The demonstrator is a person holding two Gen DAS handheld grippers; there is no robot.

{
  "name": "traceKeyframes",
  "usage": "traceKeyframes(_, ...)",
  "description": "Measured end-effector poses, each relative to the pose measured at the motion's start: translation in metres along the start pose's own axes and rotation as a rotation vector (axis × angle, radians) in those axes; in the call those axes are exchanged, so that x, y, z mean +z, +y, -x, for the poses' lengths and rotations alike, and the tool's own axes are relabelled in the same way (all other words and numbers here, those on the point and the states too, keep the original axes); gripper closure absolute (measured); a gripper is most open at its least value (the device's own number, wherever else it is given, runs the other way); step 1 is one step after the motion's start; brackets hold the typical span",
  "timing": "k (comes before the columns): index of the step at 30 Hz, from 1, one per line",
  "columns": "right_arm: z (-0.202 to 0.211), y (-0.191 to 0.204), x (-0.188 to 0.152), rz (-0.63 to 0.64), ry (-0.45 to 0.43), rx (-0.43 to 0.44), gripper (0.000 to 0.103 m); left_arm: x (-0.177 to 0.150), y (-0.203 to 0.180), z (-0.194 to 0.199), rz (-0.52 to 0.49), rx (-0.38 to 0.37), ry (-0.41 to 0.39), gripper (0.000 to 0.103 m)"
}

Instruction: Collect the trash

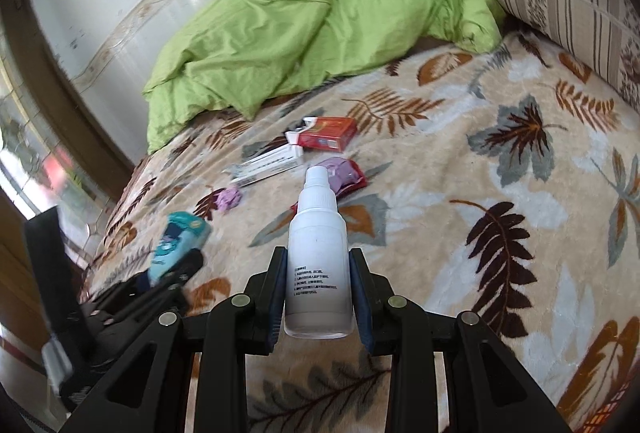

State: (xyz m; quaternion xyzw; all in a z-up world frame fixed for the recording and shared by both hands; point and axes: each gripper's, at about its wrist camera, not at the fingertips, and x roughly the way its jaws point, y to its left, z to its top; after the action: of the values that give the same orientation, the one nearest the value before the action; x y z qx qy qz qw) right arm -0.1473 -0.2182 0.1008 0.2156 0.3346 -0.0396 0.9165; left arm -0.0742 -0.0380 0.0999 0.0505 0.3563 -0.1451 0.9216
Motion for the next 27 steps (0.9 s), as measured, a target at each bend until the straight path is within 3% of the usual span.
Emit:
traceKeyframes(9,0.017,0.012,-0.021,0.062,-0.001,0.039,0.071,-0.028,-0.002,0.053,-0.025,0.084,-0.082,0.07)
traceKeyframes(15,0.024,0.012,-0.028,0.061,-0.005,0.048,0.071,-0.03,-0.011,0.057,-0.048,0.094,-0.116,0.07)
traceKeyframes(27,0.021,0.015,-0.029,0.058,0.009,0.055,0.071,-0.032,-0.011,0.048,-0.052,0.092,-0.105,0.07)
